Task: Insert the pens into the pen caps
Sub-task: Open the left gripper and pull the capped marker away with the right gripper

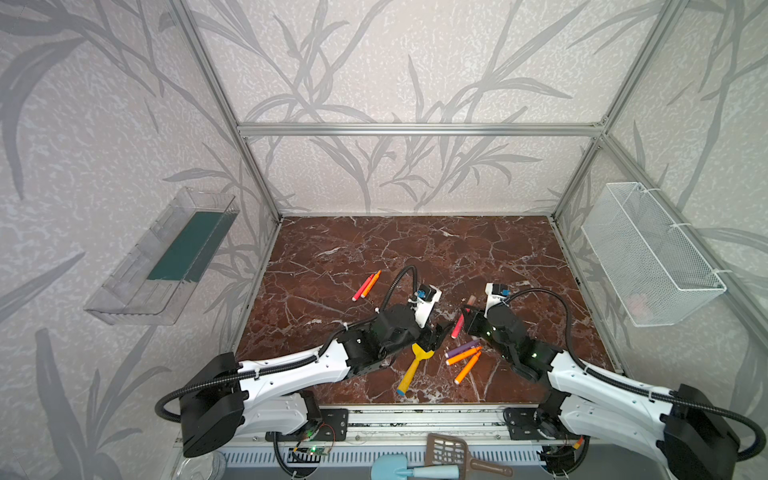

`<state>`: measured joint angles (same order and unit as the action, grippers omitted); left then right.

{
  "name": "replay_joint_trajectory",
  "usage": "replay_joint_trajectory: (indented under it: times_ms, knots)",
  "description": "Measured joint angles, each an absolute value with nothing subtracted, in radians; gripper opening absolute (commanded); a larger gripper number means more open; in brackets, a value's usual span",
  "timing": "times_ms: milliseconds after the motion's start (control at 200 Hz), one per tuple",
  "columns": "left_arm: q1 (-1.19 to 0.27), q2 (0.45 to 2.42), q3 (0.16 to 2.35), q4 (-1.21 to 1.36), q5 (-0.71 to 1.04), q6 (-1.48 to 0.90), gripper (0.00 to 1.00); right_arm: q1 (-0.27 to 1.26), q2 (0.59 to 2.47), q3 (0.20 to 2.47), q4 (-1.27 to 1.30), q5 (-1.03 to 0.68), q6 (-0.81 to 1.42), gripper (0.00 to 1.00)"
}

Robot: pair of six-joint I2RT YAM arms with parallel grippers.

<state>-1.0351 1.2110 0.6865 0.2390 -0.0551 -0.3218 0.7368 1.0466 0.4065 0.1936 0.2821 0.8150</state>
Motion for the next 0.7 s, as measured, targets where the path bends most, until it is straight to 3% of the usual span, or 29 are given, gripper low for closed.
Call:
replay_joint_trajectory:
  times_ms: [335, 700]
  knots:
    - [-0.963, 1.179, 0.685, 0.079, -0.286, -0.422, 0.71, 0.563, 1.498, 0.694, 0.076, 0.119, 0.735, 0.00]
    - [-0.963, 1.151, 0.670, -0.015, -0.377, -0.456, 0.71, 0.512, 1.628, 0.760, 0.054, 0.051, 0.719, 0.06]
